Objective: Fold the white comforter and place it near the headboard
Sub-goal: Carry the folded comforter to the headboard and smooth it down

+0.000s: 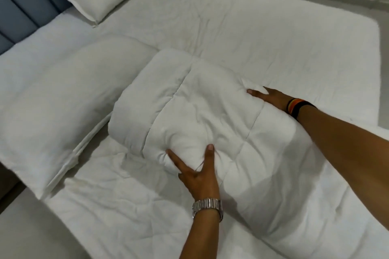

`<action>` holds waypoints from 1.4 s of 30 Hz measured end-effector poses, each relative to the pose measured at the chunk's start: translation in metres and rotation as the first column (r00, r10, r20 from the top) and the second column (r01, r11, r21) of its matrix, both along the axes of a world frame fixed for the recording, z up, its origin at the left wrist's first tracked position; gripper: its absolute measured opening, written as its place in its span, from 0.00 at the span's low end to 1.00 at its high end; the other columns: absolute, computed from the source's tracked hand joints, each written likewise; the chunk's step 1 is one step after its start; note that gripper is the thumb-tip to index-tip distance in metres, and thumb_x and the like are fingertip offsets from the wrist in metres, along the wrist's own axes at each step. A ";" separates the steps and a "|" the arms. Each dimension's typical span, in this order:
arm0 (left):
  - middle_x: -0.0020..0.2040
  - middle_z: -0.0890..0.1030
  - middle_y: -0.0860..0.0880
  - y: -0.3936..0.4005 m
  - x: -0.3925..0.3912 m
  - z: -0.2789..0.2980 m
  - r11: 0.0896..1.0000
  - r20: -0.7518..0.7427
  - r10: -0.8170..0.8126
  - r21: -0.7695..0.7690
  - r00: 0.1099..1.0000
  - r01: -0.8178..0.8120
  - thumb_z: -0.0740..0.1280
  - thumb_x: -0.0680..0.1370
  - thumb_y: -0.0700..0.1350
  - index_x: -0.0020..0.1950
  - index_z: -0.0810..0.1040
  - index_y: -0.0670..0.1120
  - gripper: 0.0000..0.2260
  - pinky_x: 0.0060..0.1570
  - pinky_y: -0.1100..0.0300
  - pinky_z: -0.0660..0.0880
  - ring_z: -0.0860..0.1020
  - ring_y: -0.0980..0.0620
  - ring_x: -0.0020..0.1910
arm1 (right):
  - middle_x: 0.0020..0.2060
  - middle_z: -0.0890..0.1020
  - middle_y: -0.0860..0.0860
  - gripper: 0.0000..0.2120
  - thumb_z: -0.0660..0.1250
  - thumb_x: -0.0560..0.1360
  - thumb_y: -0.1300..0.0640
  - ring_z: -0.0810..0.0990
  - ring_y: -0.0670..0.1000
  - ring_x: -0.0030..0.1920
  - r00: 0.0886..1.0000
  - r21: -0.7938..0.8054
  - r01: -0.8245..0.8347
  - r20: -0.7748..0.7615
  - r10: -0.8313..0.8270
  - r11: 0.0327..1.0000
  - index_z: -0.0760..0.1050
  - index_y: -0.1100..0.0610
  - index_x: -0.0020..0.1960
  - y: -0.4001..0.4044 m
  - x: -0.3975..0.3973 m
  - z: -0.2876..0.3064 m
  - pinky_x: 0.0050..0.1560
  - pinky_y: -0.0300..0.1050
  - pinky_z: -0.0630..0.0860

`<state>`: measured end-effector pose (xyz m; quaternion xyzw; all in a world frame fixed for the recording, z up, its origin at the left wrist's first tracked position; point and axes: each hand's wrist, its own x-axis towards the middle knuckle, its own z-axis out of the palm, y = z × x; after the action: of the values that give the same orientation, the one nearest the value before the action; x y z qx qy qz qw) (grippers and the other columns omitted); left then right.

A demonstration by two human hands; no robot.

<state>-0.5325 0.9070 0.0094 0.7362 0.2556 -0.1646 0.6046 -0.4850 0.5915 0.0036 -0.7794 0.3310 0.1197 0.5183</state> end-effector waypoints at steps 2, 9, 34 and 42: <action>0.67 0.71 0.47 0.003 -0.002 0.023 0.998 0.040 0.006 -0.062 0.999 -0.004 0.79 0.67 0.62 0.81 0.47 0.69 0.53 0.60 0.57 0.69 0.74 0.41 0.69 | 0.68 0.78 0.42 0.43 0.68 0.66 0.21 0.77 0.48 0.65 0.999 -0.017 -0.005 0.053 0.006 1.000 0.70 0.41 0.75 0.020 -0.009 0.042 0.70 0.49 0.70; 0.65 0.72 0.47 0.062 0.045 0.120 0.985 0.195 -0.103 -0.114 0.975 0.127 0.78 0.68 0.64 0.80 0.48 0.70 0.50 0.59 0.58 0.70 0.76 0.41 0.66 | 0.65 0.78 0.42 0.32 0.65 0.75 0.30 0.77 0.49 0.64 0.971 -0.038 0.100 0.222 -0.089 0.994 0.67 0.38 0.77 0.099 -0.030 0.175 0.65 0.45 0.68; 0.78 0.70 0.50 0.463 0.642 0.292 0.788 0.477 -0.616 0.368 0.627 0.493 0.75 0.64 0.70 0.78 0.62 0.65 0.45 0.72 0.50 0.70 0.71 0.45 0.74 | 0.78 0.67 0.57 0.44 0.66 0.76 0.30 0.68 0.60 0.76 0.729 0.220 0.500 0.417 -0.544 0.838 0.61 0.55 0.82 0.549 0.401 0.231 0.75 0.50 0.63; 0.76 0.71 0.53 0.479 0.839 0.303 0.732 0.464 -0.681 0.414 0.567 0.540 0.76 0.62 0.71 0.78 0.65 0.63 0.46 0.71 0.49 0.72 0.73 0.47 0.72 | 0.74 0.73 0.58 0.33 0.63 0.81 0.36 0.72 0.59 0.72 0.653 0.302 0.553 0.421 -0.629 0.776 0.68 0.54 0.78 0.599 0.580 0.230 0.62 0.42 0.66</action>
<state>0.3065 1.3862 0.3122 0.8548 -0.1997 -0.0981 0.4689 0.0949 1.1902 0.2333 -0.5911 0.4112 -0.2379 0.6518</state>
